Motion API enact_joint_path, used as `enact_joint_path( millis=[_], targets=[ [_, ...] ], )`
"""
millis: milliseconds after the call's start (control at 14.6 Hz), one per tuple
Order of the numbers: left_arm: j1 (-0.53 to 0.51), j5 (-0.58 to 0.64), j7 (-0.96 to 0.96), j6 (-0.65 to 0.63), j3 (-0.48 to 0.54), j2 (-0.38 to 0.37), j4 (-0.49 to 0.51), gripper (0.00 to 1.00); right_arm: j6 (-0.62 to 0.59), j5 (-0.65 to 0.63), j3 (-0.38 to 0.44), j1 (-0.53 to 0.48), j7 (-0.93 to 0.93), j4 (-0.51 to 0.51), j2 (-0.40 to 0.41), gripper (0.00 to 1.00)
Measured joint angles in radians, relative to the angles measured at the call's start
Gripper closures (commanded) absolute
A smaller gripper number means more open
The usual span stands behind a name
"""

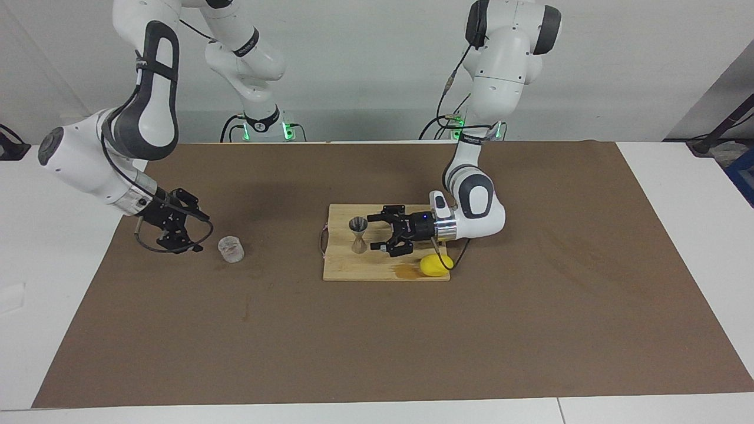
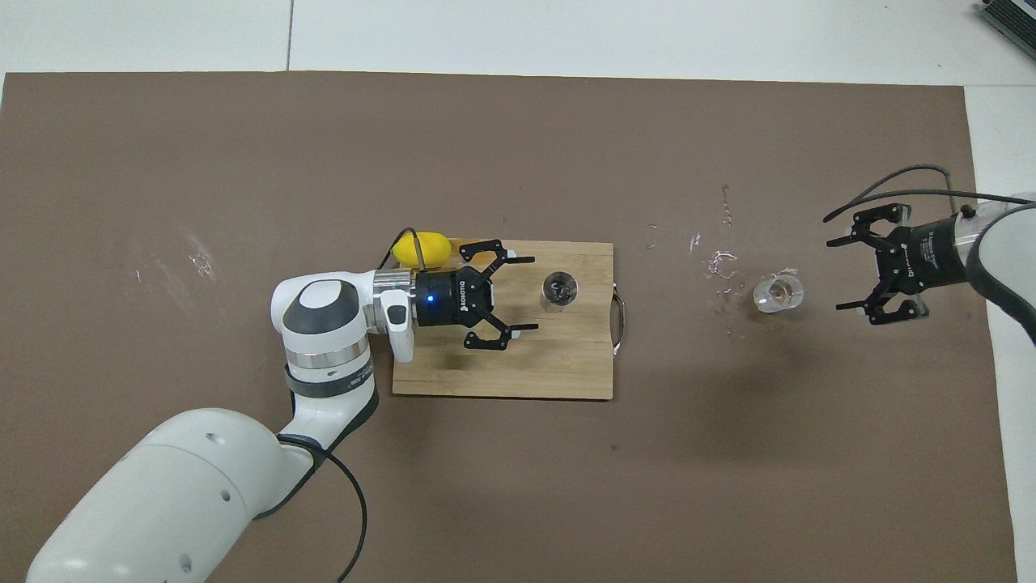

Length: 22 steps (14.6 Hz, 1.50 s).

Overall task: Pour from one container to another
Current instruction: 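Open the left gripper off the cup while the right gripper reaches the glass, then withdraw the left gripper while the right gripper grasps the clear glass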

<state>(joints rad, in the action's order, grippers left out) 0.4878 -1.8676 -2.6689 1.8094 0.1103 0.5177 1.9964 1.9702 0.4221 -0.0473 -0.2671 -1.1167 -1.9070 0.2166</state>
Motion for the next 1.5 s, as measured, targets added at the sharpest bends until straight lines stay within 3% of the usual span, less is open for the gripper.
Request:
enact_joint_path(
  millis=[342,683,888,1161,1298,1366,1503],
  targets=[
    [-0.132,0.195,0.000,-0.061,0.008,-0.071,0.080,0.00,0.059,0.078,0.000,-0.005,0.020,-0.030,0.050,0.08],
    [-0.243,0.400,0.003,-0.068,0.010,-0.097,0.082,0.00,0.113,0.203,0.000,-0.006,0.105,-0.060,0.116,0.11],
    [-0.321,0.600,0.043,-0.094,0.023,-0.127,0.040,0.00,0.121,0.253,0.000,-0.006,0.132,-0.093,0.125,0.12],
    [-0.402,0.899,0.183,-0.257,0.087,-0.161,-0.110,0.00,0.125,0.272,-0.004,-0.005,0.140,-0.107,0.125,0.16],
    [-0.431,1.017,0.220,-0.305,0.102,-0.167,-0.187,0.00,0.125,0.285,-0.005,-0.005,0.140,-0.108,0.125,0.28],
    [-0.442,1.068,0.233,-0.317,0.107,-0.168,-0.214,0.00,0.125,0.298,-0.005,-0.005,0.140,-0.108,0.125,0.39],
    [-0.446,1.164,0.289,-0.328,0.135,-0.176,-0.260,0.00,0.118,0.305,-0.005,-0.005,0.140,-0.108,0.124,0.72]
  ],
)
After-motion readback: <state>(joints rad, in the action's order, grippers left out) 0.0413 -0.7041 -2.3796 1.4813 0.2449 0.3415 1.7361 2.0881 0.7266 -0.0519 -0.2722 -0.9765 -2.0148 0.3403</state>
